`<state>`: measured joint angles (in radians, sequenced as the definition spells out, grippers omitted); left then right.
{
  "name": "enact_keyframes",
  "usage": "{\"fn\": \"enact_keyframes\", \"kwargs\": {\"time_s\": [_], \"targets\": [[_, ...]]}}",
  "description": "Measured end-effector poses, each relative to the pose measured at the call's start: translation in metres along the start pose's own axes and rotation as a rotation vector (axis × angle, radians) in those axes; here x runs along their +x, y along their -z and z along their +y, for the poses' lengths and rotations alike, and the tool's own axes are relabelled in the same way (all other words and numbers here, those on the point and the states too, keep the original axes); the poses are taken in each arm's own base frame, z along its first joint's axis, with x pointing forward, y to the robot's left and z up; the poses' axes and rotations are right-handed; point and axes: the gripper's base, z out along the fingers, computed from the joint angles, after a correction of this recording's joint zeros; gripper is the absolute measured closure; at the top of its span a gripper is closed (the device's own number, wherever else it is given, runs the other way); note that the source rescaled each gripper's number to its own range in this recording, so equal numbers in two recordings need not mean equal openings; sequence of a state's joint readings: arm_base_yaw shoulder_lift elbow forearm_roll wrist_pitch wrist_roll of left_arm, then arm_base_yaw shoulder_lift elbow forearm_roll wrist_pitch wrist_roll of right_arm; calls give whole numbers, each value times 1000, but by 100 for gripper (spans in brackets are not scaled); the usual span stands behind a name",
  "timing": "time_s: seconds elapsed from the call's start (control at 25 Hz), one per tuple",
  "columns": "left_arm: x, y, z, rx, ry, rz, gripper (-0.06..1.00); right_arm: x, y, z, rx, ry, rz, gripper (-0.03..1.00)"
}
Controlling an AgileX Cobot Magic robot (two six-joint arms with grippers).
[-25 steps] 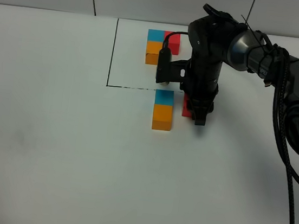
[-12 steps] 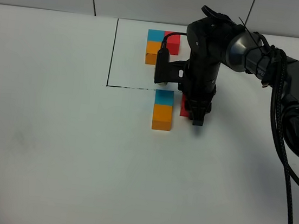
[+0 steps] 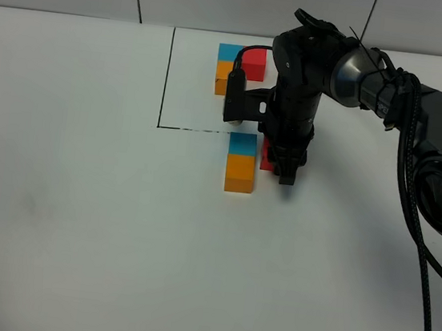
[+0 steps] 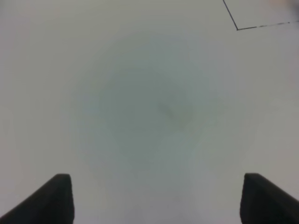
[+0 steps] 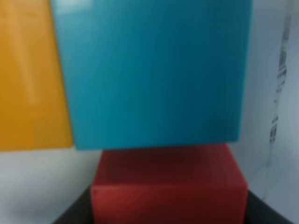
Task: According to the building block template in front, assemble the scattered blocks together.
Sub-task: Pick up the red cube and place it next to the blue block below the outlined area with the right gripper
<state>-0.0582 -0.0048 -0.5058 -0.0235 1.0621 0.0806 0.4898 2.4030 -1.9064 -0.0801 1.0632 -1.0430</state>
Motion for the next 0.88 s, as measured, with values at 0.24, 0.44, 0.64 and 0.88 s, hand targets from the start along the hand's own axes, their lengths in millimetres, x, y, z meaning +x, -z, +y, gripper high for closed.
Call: {"fn": "enact_keyframes", "kwargs": {"time_s": [0.24, 0.44, 0.64, 0.88], "targets": [[0, 0, 0, 0, 0, 0, 28, -3, 1, 1, 5, 9, 1, 97], [0, 0, 0, 0, 0, 0, 28, -8, 0, 2, 13, 20, -4, 97], [0, 0, 0, 0, 2, 0, 28, -8, 0, 3, 12, 14, -3, 97], [0, 0, 0, 0, 2, 0, 28, -9, 0, 3, 13, 15, 1, 97]]}}
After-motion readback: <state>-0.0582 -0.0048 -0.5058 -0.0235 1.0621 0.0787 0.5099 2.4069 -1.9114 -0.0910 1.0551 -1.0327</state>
